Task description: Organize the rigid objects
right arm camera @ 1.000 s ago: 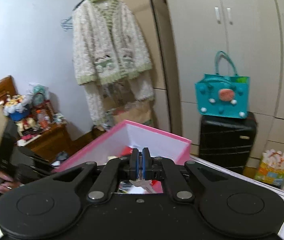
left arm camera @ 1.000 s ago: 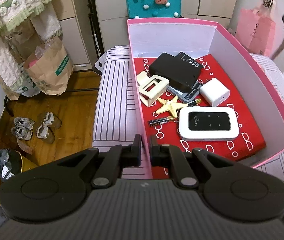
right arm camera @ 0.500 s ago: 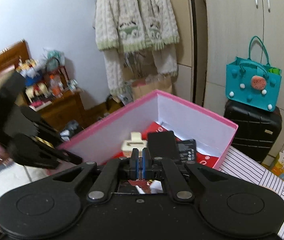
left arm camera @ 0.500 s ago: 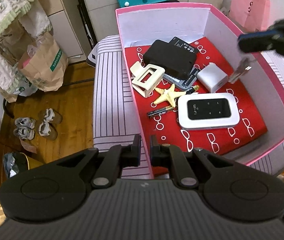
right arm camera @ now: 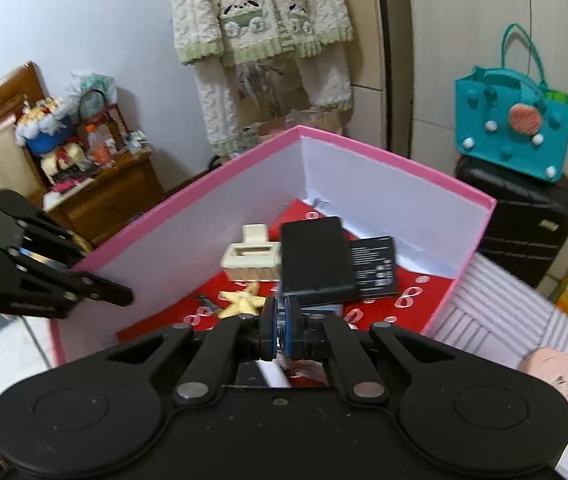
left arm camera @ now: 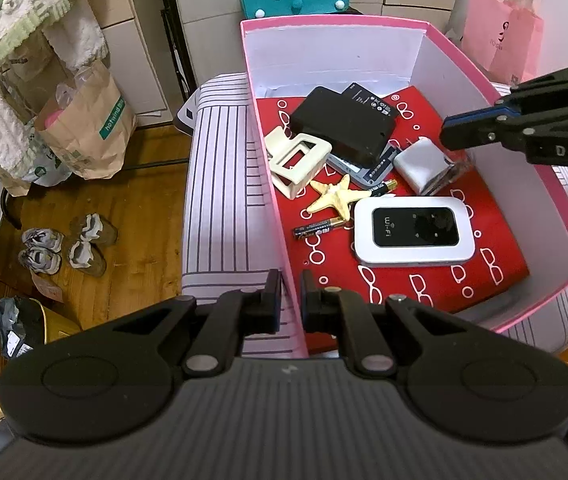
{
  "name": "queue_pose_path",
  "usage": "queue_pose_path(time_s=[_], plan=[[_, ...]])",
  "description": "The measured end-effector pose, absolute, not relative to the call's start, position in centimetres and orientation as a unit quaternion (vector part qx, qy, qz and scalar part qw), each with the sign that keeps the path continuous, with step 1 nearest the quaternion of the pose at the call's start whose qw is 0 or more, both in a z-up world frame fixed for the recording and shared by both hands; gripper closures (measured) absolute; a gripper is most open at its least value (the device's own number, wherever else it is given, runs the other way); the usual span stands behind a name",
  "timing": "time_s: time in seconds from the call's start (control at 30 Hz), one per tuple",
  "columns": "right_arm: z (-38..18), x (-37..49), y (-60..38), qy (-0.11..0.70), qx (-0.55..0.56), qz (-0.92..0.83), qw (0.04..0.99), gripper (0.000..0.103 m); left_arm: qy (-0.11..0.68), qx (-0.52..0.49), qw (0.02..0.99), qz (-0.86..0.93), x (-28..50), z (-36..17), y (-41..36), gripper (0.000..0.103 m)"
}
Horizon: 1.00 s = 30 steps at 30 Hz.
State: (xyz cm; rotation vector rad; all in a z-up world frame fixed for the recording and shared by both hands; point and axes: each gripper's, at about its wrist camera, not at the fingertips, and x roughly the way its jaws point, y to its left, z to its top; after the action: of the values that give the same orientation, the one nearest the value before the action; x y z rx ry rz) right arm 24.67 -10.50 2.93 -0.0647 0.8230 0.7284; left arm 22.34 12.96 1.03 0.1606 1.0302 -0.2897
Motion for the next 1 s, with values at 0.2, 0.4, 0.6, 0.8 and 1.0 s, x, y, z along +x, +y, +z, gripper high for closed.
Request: queue_pose_path(time_s=[0.2,0.4,0.6,0.8,1.0], plan=[[4.1,23.8,-10.2,0.38,-0.015,0.362,0.851,0.096,0.486,0.069,0.861,-0.132,22.1,1.0,12.9,0.095],[5.8,22.4,-14.1,0.357,0.007,0.322,0.877,0.092,0.483,0.066,0.864,-0.131,22.1,1.0,12.8,0.095],[5.6,20.3,-19.7,0.344,0.022,0.251,0.904,0.091,0.475,0.053,0.869,-0.13,21.7,0.9,13.2,0.095],[3.0,18.8,-24.9,0.347,0.029,0.173,0.921,0.082,0.471,0.046,0.872,-0.127,21.6,0.8,13.3,0.095],[-2.0,18.8,-27.6,0.363,0.013,0.112,0.925,0.071,0.466,0.038,0.875,-0.124,21.4,0.7,13.4,0.095]])
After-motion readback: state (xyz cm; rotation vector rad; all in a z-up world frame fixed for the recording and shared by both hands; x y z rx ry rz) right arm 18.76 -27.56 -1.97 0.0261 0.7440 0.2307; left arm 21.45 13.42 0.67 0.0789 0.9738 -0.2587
